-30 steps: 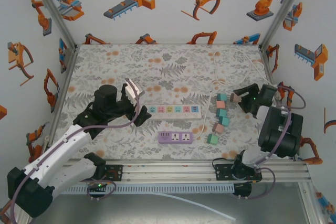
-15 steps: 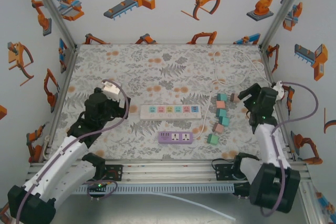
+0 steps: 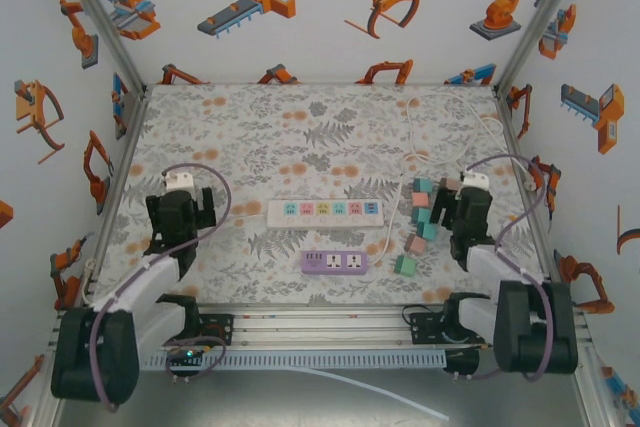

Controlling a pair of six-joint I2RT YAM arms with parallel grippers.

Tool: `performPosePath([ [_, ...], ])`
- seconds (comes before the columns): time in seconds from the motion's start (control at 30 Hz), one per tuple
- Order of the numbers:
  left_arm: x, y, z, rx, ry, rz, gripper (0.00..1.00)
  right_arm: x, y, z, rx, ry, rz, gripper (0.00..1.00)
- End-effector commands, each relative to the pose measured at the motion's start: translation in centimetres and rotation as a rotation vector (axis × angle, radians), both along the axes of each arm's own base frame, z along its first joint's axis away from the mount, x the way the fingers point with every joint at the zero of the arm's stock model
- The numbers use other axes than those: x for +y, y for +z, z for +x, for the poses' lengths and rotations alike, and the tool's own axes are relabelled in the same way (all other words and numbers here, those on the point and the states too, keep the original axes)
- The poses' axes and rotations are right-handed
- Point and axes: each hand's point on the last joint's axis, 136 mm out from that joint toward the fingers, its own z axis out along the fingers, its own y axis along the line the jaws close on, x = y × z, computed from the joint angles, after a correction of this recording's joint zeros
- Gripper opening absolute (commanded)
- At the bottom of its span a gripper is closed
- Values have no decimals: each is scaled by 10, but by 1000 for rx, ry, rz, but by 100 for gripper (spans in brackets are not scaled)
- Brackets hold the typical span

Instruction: Pull the plug off the socket

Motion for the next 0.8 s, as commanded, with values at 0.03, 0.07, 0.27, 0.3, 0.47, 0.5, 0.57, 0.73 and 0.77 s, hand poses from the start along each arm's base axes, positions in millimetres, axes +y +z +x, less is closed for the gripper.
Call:
performPosePath([
  [0.03, -14, 30, 47, -192, -89, -99, 97, 13, 47, 56, -226, 96, -40, 74],
  [0.07, -13, 28, 55, -196, -92, -101, 97, 20, 41, 63, -219, 134, -35, 74],
  [0.27, -20, -6, 83, -114, -163, -173, 97, 5, 20, 63, -226, 50, -36, 96],
  [0.3, -19, -7, 85, -89, -158, -179, 97, -1, 21, 63, -227, 13, -37, 99],
  [0.47, -19, -6, 86, -116, -159, -168, 97, -9, 20, 64, -215, -41, -37, 99],
  [0.5, -19, -7, 85, -104, -157, -168, 97, -8, 19, 64, -208, -37, -39, 99],
  [0.57, -19, -6, 85, -110, -157, -168, 97, -6, 20, 66, -208, -26, -37, 99],
  [0.73, -19, -6, 85, -109, -157, -168, 97, 2, 19, 70, -190, 28, -31, 99],
  [0.77, -19, -6, 85, -107, -157, -167, 97, 2, 19, 70, -189, 29, -30, 99],
])
